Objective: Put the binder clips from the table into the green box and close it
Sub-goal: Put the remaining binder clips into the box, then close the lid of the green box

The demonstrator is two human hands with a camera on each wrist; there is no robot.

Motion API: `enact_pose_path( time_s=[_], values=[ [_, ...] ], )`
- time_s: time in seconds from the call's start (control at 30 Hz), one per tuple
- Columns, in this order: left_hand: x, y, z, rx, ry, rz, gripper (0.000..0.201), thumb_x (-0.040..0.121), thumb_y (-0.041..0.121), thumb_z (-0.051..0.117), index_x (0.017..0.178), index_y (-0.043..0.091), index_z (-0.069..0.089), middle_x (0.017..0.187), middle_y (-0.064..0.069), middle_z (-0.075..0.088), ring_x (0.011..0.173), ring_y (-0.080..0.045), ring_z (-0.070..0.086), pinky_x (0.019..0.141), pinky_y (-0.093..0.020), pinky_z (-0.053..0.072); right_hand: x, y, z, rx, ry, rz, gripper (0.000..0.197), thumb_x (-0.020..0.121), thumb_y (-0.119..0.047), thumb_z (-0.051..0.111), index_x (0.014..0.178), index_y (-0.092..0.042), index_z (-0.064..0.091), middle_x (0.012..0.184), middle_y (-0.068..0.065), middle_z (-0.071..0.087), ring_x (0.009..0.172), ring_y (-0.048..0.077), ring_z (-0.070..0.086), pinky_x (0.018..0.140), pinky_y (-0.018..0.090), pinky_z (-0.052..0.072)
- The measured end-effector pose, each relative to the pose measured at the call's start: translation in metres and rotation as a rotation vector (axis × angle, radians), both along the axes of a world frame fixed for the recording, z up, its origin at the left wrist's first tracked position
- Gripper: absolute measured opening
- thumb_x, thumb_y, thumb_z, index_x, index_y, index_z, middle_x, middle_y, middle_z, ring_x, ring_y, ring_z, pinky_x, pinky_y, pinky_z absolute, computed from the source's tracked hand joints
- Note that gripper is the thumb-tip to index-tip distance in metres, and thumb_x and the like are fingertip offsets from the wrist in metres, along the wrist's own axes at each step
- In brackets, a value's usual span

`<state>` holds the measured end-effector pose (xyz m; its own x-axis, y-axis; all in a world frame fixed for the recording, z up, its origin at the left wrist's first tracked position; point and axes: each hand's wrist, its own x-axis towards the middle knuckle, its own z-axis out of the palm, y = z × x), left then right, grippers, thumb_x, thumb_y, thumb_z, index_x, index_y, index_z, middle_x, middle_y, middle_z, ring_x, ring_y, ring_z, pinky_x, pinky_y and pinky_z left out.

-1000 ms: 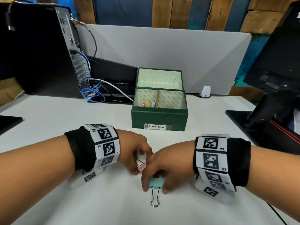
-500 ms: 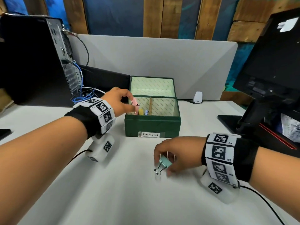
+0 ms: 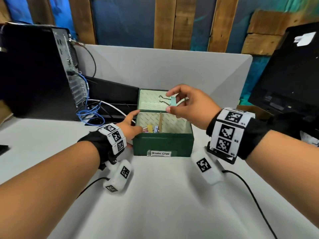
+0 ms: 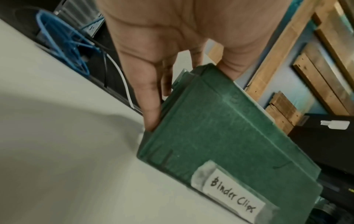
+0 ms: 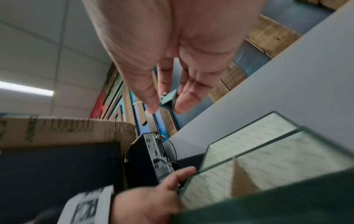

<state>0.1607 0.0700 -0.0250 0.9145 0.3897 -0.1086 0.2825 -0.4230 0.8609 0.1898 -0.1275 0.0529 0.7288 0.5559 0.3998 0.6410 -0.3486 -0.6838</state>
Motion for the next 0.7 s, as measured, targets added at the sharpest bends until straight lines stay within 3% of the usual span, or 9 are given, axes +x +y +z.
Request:
enact_pose_path(
  time_s=[0.1, 0.17, 0.23, 0.3, 0.37, 0.5, 0.57, 0.63, 0.7],
  values=[
    [-0.006, 0.0, 0.002, -0.038, 0.023, -0.025, 0.07, 0.087, 0.018, 0.058, 0.138, 0.05, 0.022, 0.113, -0.01, 0.058, 0.101, -0.031, 0.061, 0.077, -0.052, 0.056, 0.011, 0.03, 0.0, 0.055, 0.035, -0.065, 0.025, 0.076, -0.025, 0.073, 0.096, -0.03, 0.058, 0.08, -0.005, 0.052, 0.081, 0.027, 0.066, 0.078, 0.041, 0.057],
    [-0.011, 0.0, 0.003, -0.079, 0.022, -0.034, 0.068, 0.088, 0.017, 0.057, 0.138, 0.048, 0.022, 0.111, -0.009, 0.058, 0.096, -0.028, 0.062, 0.074, -0.049, 0.057, 0.014, 0.047, -0.006, -0.054, 0.053, -0.087, 0.026, 0.078, -0.025, 0.072, 0.098, -0.027, 0.056, 0.079, -0.003, 0.054, 0.075, 0.023, 0.065, 0.061, 0.027, 0.051],
    [-0.015, 0.002, 0.001, -0.076, 0.021, -0.041, 0.068, 0.089, 0.018, 0.056, 0.138, 0.049, 0.021, 0.109, -0.008, 0.058, 0.09, -0.025, 0.063, 0.068, -0.047, 0.059, 0.016, 0.059, -0.016, -0.237, 0.087, -0.1, 0.029, 0.078, -0.023, 0.073, 0.102, -0.024, 0.057, 0.084, -0.001, 0.057, 0.075, 0.018, 0.06, 0.055, 0.021, 0.043],
    [-0.018, 0.003, -0.002, -0.07, 0.019, -0.052, 0.068, 0.089, 0.017, 0.056, 0.138, 0.05, 0.021, 0.106, -0.008, 0.06, 0.089, -0.024, 0.064, 0.064, -0.045, 0.059, 0.018, 0.064, -0.026, -0.354, 0.145, -0.103, 0.034, 0.077, -0.023, 0.073, 0.108, -0.022, 0.058, 0.094, 0.001, 0.059, 0.081, 0.019, 0.059, 0.064, 0.025, 0.047],
    [-0.021, 0.005, -0.003, -0.09, 0.019, -0.06, 0.069, 0.089, 0.014, 0.055, 0.137, 0.049, 0.022, 0.102, -0.007, 0.062, 0.085, -0.021, 0.064, 0.059, -0.041, 0.059, 0.02, 0.06, -0.029, -0.344, 0.158, -0.118, 0.034, 0.078, -0.026, 0.072, 0.109, -0.022, 0.057, 0.096, 0.001, 0.059, 0.084, 0.021, 0.061, 0.074, 0.029, 0.05],
    [-0.028, 0.007, -0.003, -0.112, 0.031, -0.092, 0.071, 0.088, 0.008, 0.056, 0.136, 0.047, 0.021, 0.098, -0.003, 0.061, 0.083, -0.019, 0.063, 0.049, -0.034, 0.056, 0.03, 0.031, -0.018, -0.153, 0.17, -0.208, 0.037, 0.08, -0.039, 0.067, 0.111, -0.026, 0.053, 0.092, -0.004, 0.056, 0.077, 0.016, 0.056, 0.066, 0.028, 0.046],
    [-0.03, 0.007, -0.003, -0.129, 0.036, -0.093, 0.07, 0.088, 0.007, 0.056, 0.136, 0.046, 0.022, 0.1, -0.003, 0.06, 0.084, -0.02, 0.063, 0.045, -0.032, 0.055, 0.042, 0.013, -0.008, -0.036, 0.263, -0.278, 0.042, 0.083, -0.044, 0.062, 0.117, -0.024, 0.049, 0.096, -0.002, 0.056, 0.083, 0.016, 0.055, 0.078, 0.032, 0.05],
    [-0.032, 0.006, -0.003, -0.14, 0.037, -0.091, 0.069, 0.088, 0.008, 0.056, 0.135, 0.046, 0.023, 0.101, -0.002, 0.058, 0.084, -0.02, 0.063, 0.045, -0.033, 0.055, 0.059, -0.002, -0.003, 0.008, 0.381, -0.353, 0.052, 0.086, -0.047, 0.056, 0.127, -0.018, 0.044, 0.114, 0.004, 0.055, 0.099, 0.02, 0.054, 0.093, 0.041, 0.049],
    [-0.034, 0.005, -0.002, -0.138, 0.035, -0.091, 0.069, 0.088, 0.008, 0.057, 0.136, 0.045, 0.023, 0.1, -0.001, 0.058, 0.083, -0.019, 0.062, 0.047, -0.035, 0.057, 0.073, -0.011, -0.007, 0.035, 0.544, -0.403, 0.06, 0.088, -0.047, 0.053, 0.135, -0.012, 0.04, 0.116, 0.009, 0.054, 0.104, 0.025, 0.051, 0.096, 0.043, 0.046]
  ],
)
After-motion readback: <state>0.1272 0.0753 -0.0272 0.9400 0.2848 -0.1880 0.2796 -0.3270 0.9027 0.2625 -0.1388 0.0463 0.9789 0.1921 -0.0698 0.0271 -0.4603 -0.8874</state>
